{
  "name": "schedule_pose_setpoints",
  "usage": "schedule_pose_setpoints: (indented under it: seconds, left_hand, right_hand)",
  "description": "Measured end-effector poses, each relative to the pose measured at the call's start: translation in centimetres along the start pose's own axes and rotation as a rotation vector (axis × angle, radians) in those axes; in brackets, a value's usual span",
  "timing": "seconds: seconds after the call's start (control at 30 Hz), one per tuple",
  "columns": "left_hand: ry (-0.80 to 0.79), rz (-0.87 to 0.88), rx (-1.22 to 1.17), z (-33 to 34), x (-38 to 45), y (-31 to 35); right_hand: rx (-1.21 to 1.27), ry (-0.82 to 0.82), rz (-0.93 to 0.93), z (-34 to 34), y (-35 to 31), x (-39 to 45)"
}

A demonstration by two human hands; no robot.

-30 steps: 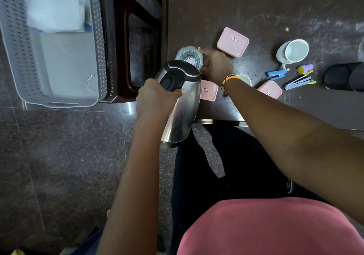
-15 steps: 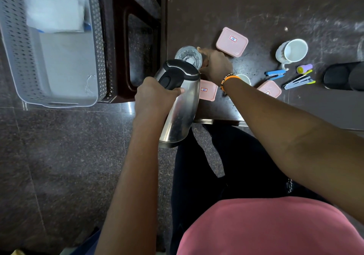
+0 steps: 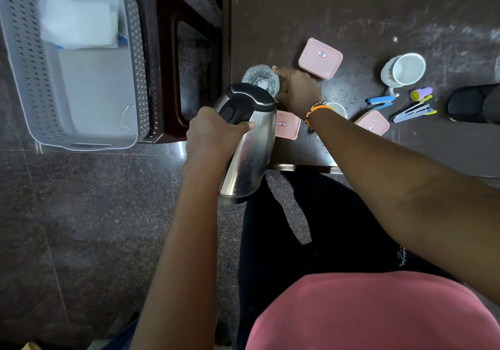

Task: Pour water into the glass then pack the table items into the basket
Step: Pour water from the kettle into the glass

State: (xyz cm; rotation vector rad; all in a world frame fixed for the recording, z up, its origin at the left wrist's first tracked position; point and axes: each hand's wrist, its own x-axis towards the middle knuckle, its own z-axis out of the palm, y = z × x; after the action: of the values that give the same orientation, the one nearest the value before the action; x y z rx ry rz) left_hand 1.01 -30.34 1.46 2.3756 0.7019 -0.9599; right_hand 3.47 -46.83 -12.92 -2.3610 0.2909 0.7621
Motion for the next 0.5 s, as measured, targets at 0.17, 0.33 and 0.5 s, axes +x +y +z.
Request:
schedule_pose_setpoints:
  seconds: [0.17,0.33,0.5]
  left_hand:
    - [-0.009,-0.008,0.003,-0.1,0.18,-0.03]
    - [-0.003,-0.003,0.019,-0.1,0.2,0.04]
    - [-0.005,0.0,0.013,-0.19,0.23,0.09]
  right_hand:
    - [0.013,0.005,0.0,-0.02,-0.06,-0.07]
    - [0.002,-0.002,0.003,-0.01,-0.06,0.0]
    - [-0.001,0.002,0.007,-0.04,-0.08,-0.01]
